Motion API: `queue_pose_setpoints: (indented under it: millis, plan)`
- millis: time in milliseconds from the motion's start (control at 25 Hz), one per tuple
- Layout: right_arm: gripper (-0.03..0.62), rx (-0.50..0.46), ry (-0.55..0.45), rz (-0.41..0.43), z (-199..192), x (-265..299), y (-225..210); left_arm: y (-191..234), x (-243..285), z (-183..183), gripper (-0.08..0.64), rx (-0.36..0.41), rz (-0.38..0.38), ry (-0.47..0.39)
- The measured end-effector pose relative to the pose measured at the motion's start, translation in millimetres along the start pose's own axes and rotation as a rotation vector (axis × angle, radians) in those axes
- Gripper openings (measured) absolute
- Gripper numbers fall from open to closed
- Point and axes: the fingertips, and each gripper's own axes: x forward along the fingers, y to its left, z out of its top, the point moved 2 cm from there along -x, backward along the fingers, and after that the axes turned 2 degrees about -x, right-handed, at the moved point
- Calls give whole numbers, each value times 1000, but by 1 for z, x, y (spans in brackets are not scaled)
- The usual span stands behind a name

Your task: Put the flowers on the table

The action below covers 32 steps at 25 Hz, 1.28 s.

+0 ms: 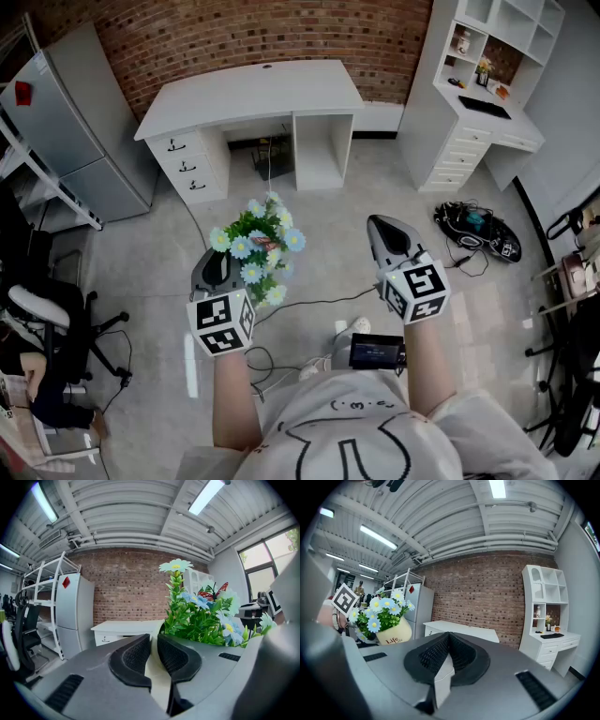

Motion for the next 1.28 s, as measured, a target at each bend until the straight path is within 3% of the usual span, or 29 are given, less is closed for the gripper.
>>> queue_pose_setpoints:
  millis: [440, 720, 1280]
  plan:
    - [14, 3, 31, 49, -16, 35, -16, -4, 45, 0, 57, -6, 12, 12]
    - [14, 25, 12, 108, -22, 91, -65, -14, 108, 12, 57, -16, 55, 16]
    - [14, -29, -4, 238, -16, 196, -154, -33, 218, 41, 57, -53, 168, -5]
